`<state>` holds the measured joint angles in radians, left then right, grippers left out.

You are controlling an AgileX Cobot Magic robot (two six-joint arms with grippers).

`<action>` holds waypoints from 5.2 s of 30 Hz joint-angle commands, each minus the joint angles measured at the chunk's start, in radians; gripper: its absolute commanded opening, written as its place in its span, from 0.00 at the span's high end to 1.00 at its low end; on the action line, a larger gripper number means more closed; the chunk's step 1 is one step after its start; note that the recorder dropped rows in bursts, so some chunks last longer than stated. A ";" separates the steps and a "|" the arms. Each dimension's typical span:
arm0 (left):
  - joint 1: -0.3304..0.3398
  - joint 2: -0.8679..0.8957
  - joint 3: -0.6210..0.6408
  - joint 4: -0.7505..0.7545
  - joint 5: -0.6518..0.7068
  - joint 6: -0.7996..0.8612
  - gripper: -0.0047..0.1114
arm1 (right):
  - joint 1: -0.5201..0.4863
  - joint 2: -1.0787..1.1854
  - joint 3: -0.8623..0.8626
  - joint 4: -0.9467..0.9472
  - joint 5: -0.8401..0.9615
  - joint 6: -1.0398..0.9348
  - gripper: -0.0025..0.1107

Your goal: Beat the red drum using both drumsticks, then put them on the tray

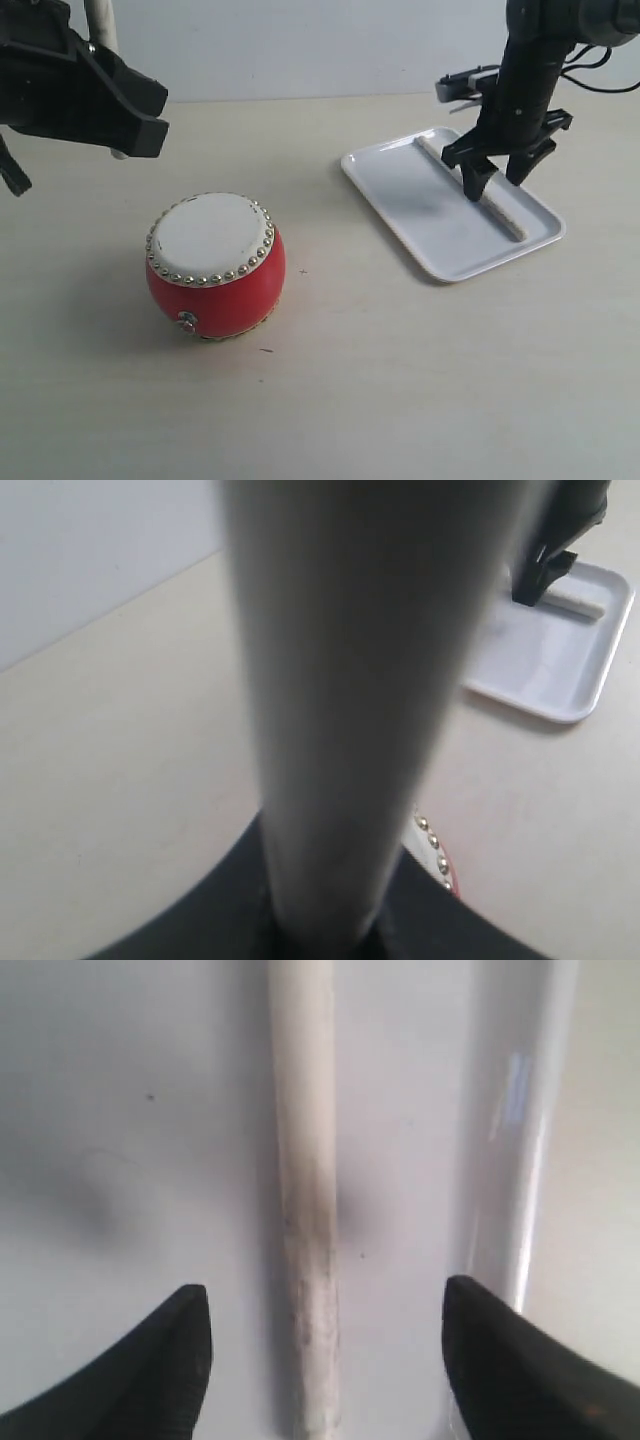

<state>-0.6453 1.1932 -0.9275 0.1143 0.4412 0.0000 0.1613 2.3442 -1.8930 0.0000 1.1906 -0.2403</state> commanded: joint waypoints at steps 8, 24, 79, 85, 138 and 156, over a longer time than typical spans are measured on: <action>0.209 0.001 0.125 -0.070 -0.348 0.000 0.96 | 0.001 -0.254 0.001 0.325 -0.003 -0.164 0.41; 0.309 0.201 0.211 0.412 -0.755 -0.608 0.96 | 0.048 -0.313 0.084 0.828 0.031 -0.558 0.41; 0.483 0.525 -0.018 1.466 -1.662 -1.441 0.96 | 0.340 -0.320 0.101 1.229 0.031 -1.013 0.45; 0.483 0.525 -0.018 1.466 -1.662 -1.441 0.96 | 0.340 -0.320 0.101 1.229 0.031 -1.013 0.51; 0.707 0.482 -0.018 1.497 -1.662 -1.559 0.63 | 0.336 -0.317 -0.080 0.050 -0.075 -0.001 0.98; 0.701 0.295 0.015 1.619 -1.273 -1.734 0.96 | 0.185 -0.040 -0.080 -0.017 0.031 0.096 0.98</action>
<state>0.0581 1.5214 -0.9275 1.7122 -0.9462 -1.6743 0.3602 2.2757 -1.9659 -0.0160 1.2186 -0.1353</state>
